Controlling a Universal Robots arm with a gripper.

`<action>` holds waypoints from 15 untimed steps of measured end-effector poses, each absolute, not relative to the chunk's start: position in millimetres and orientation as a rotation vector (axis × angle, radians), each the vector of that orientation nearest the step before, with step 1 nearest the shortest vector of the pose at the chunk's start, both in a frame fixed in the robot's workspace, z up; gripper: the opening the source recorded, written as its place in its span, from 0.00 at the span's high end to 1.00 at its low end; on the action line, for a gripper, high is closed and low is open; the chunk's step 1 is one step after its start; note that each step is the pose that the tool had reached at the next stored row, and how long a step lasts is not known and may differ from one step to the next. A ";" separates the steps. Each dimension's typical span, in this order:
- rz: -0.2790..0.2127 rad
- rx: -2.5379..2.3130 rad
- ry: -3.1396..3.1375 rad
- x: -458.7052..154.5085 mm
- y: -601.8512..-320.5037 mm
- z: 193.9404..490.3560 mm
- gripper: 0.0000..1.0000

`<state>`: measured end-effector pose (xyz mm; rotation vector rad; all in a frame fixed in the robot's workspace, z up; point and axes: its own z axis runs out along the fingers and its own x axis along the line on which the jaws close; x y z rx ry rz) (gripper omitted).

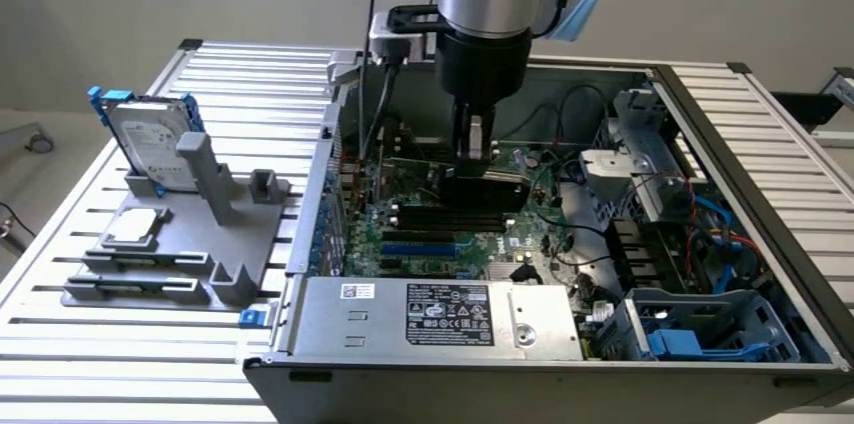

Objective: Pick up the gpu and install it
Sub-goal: 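Insert the gpu into the slot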

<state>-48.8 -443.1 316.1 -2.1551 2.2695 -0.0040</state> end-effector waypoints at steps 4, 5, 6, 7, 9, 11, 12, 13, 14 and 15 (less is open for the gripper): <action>-0.004 -2.184 2.242 -53.8 -445.3 315.9 0.74; -0.004 -2.192 2.233 -54.9 -445.7 315.9 0.74; -0.004 -2.200 2.226 -56.2 -446.1 315.9 0.74; -0.004 -2.205 2.220 -57.9 -446.7 315.9 0.74; -0.009 -2.204 2.216 -63.0 -448.4 315.9 0.74; -0.016 -2.201 2.213 -68.5 -450.4 315.9 0.74; -0.020 -2.200 2.211 -70.9 -451.5 315.9 0.74; -0.023 -2.198 2.209 -73.3 -452.6 315.8 0.74; -0.027 -2.196 2.207 -75.5 -454.0 315.8 0.74; -0.031 -2.194 2.205 -77.1 -455.5 315.8 0.74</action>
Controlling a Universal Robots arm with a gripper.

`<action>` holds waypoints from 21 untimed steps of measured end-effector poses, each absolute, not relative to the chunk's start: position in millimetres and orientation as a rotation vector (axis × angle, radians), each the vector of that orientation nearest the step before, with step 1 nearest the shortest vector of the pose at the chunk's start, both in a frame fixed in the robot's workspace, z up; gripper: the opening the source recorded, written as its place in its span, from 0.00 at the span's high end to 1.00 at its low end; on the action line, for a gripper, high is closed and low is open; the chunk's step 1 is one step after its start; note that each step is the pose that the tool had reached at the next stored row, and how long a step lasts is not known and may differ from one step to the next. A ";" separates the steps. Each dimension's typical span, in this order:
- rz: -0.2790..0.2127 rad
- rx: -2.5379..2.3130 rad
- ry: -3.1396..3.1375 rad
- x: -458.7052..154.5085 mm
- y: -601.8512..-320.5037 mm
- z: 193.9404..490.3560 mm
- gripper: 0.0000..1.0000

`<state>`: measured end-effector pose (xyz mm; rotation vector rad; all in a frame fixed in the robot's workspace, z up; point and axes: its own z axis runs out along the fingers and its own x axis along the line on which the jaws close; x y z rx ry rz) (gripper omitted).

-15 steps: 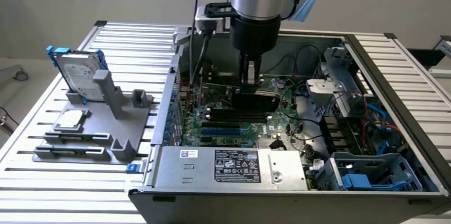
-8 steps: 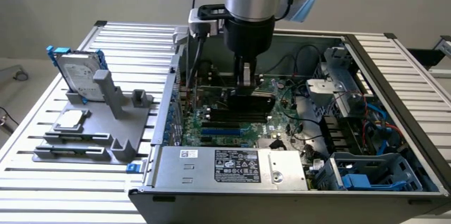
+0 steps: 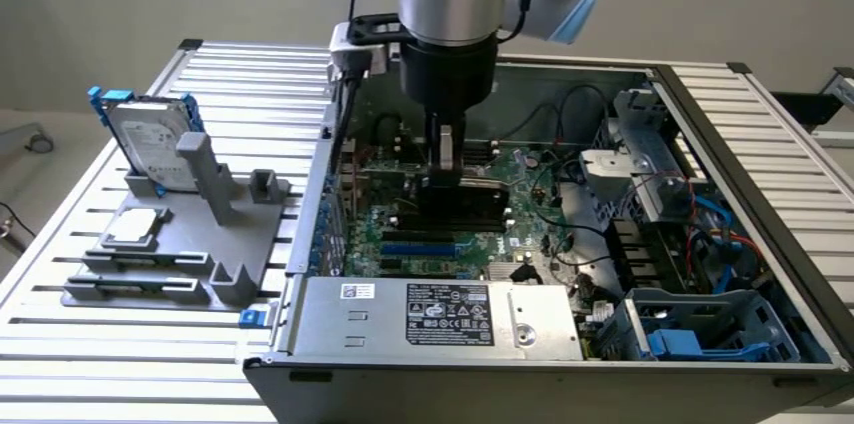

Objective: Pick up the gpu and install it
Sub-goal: 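Insert the gpu into the slot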

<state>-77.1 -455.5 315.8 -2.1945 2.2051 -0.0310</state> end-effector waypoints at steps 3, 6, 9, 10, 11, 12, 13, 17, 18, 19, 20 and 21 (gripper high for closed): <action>-0.035 -2.192 2.203 -78.5 -459.2 315.7 0.74; -0.036 -2.192 2.203 -78.5 -459.3 315.7 0.74; -0.036 -2.192 2.203 -78.5 -459.3 315.6 0.74; -0.036 -2.192 2.203 -78.5 -459.3 315.6 0.74; -0.036 -2.192 2.203 -78.6 -459.3 315.6 0.74; -0.036 -2.192 2.203 -78.7 -459.4 315.5 0.74; -0.036 -2.192 2.202 -78.8 -459.4 315.2 0.74; -0.036 -2.192 2.203 -79.4 -459.3 312.8 0.74; -0.036 -2.192 2.203 -79.7 -459.3 312.0 0.74; -0.036 -2.192 2.203 -79.9 -459.3 311.1 0.74; -0.036 -2.192 2.203 -80.2 -459.3 310.1 0.74; -0.036 -2.192 2.203 -80.5 -459.3 308.9 0.74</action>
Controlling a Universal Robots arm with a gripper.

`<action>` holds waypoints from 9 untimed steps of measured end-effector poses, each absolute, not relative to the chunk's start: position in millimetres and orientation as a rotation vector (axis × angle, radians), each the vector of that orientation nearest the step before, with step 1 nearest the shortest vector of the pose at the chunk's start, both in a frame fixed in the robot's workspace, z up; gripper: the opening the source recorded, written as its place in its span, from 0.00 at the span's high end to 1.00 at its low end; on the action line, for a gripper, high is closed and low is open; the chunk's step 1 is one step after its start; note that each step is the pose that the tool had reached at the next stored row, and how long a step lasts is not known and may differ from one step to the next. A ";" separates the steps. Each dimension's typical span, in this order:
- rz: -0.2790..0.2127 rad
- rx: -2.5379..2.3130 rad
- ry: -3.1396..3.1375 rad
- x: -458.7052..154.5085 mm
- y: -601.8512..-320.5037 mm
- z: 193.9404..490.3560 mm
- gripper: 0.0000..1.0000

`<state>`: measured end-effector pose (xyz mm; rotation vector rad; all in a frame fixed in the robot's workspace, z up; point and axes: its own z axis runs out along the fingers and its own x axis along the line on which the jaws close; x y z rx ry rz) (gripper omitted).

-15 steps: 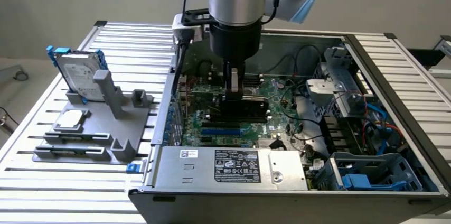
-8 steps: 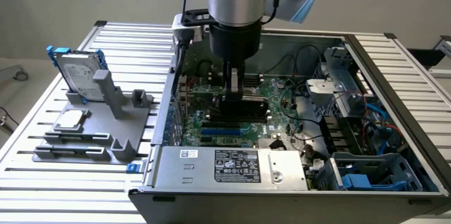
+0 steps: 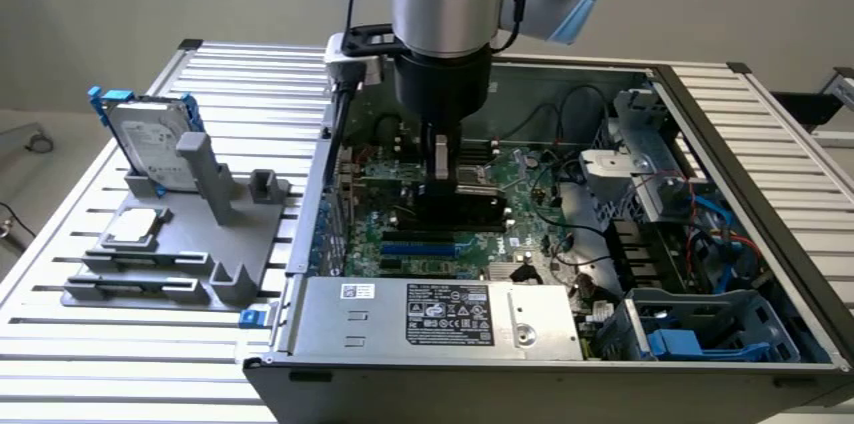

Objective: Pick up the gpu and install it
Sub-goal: 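Insert the gpu into the slot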

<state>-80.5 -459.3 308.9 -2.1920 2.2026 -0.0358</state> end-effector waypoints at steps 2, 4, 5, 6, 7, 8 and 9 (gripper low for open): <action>-0.036 -2.192 2.203 -81.1 -459.3 306.6 0.74; -0.036 -2.192 2.202 -81.5 -459.3 304.7 0.74; -0.036 -2.192 2.202 -81.7 -459.3 303.8 0.74; -0.036 -2.192 2.202 -81.9 -459.3 303.0 0.74; -0.036 -2.192 2.203 -82.1 -459.3 302.3 0.74; -0.036 -2.192 2.202 -82.2 -459.3 301.6 0.74; -0.036 -2.192 2.202 -82.4 -459.3 300.8 0.74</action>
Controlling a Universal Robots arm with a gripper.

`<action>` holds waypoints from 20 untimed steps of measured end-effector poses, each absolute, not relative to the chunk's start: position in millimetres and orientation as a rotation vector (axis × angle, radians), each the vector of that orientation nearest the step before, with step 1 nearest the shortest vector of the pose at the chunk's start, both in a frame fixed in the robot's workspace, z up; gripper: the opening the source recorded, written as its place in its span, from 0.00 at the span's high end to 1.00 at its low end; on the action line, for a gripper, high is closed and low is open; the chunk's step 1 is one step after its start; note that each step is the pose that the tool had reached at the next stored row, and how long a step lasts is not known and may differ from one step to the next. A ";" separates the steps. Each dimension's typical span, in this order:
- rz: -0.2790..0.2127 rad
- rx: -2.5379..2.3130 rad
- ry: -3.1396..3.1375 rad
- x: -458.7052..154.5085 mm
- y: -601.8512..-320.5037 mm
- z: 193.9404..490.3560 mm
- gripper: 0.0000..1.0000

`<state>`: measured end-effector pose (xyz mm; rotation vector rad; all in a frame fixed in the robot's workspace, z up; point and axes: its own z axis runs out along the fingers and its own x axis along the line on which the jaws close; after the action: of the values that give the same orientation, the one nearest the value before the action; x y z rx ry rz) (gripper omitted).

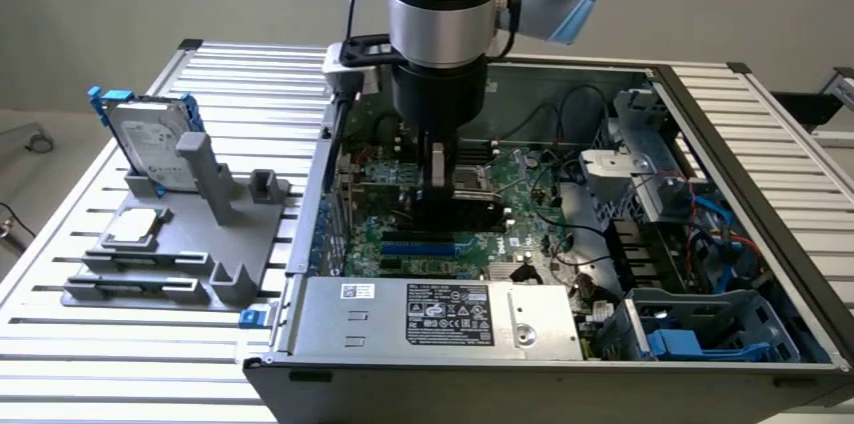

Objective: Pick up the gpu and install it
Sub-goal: 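Insert the gpu into the slot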

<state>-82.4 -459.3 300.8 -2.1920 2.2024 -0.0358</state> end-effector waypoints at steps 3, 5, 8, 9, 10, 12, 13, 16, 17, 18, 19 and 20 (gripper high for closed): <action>-0.036 -2.192 2.203 -83.2 -459.3 298.4 0.74; -0.036 -2.192 2.203 -83.9 -459.3 296.6 0.74; -0.036 -2.192 2.202 -84.6 -459.4 294.3 0.74; -0.036 -2.192 2.203 -84.8 -459.4 293.7 0.74; -0.036 -2.192 2.203 -85.0 -459.5 293.2 0.74; -0.036 -2.192 2.203 -85.3 -459.7 292.2 0.74; -0.036 -2.192 2.203 -85.4 -459.9 291.8 0.74; -0.036 -2.192 2.203 -86.0 -460.6 290.6 0.74; -0.036 -2.192 2.202 -86.1 -460.9 290.3 0.74; -0.036 -2.192 2.203 -86.2 -461.2 289.9 0.74; -0.036 -2.192 2.203 -86.2 -461.5 289.6 0.74; -0.036 -2.192 2.203 -86.3 -461.7 289.3 0.74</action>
<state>-86.3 -461.7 289.3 -2.1918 2.2026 -0.0358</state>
